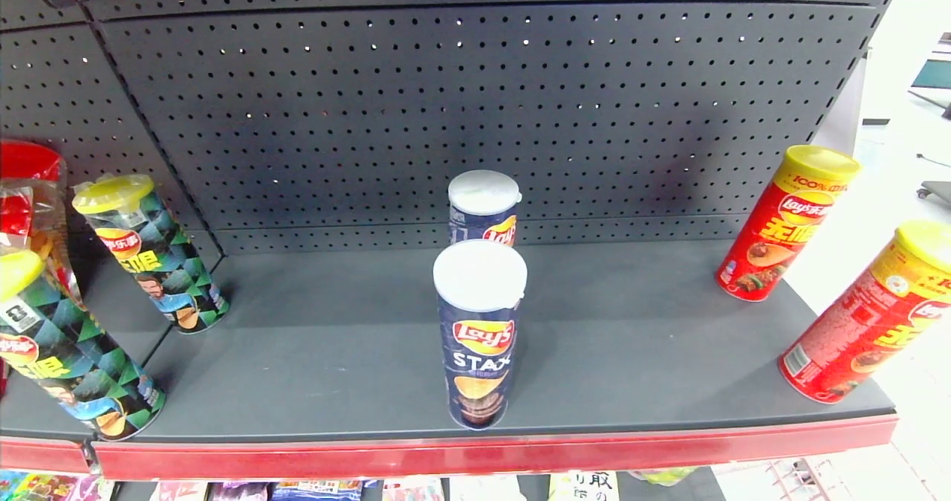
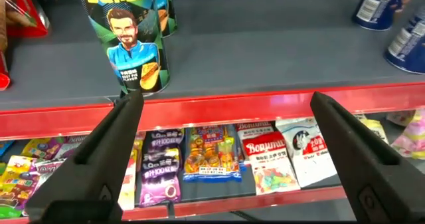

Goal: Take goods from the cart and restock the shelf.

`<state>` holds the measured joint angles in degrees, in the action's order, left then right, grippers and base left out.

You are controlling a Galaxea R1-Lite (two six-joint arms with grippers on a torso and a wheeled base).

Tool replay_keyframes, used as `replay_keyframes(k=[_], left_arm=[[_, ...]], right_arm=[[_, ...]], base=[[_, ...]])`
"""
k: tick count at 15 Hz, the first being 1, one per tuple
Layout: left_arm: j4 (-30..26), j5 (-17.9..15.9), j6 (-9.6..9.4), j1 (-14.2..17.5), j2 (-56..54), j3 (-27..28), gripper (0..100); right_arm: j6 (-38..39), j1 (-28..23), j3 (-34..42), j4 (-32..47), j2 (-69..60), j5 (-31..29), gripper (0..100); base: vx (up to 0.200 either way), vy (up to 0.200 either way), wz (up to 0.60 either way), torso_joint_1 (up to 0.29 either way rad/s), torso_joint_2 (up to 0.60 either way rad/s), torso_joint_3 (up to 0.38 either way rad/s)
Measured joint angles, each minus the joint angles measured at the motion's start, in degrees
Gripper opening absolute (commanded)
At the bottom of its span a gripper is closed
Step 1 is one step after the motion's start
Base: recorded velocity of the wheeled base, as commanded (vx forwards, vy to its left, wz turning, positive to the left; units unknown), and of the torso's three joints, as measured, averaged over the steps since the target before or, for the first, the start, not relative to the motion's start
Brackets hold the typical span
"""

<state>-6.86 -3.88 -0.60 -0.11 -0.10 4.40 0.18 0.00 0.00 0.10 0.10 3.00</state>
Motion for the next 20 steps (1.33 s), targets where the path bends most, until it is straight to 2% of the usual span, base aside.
replay_keyframes(k=[2,5,20], left_arm=[[0.0,0.0,-0.02,0.0,0.0,0.0,100],[0.0,-0.1,0.06,0.0,0.0,0.0,100],[0.0,-0.2,-0.02,0.0,0.0,0.0,100]], right_arm=[[0.0,0.0,0.0,0.0,0.0,0.0,100],[0.0,0.0,0.0,0.0,0.0,0.0,100],[0.1,0.0,0.0,0.0,0.0,0.2,100]], base=[[0.000,0.000,0.00,0.000,0.00,0.000],[0.000,0.000,0.60,0.001,0.00,0.004],[0.000,0.000,0.00,0.000,0.00,0.000]])
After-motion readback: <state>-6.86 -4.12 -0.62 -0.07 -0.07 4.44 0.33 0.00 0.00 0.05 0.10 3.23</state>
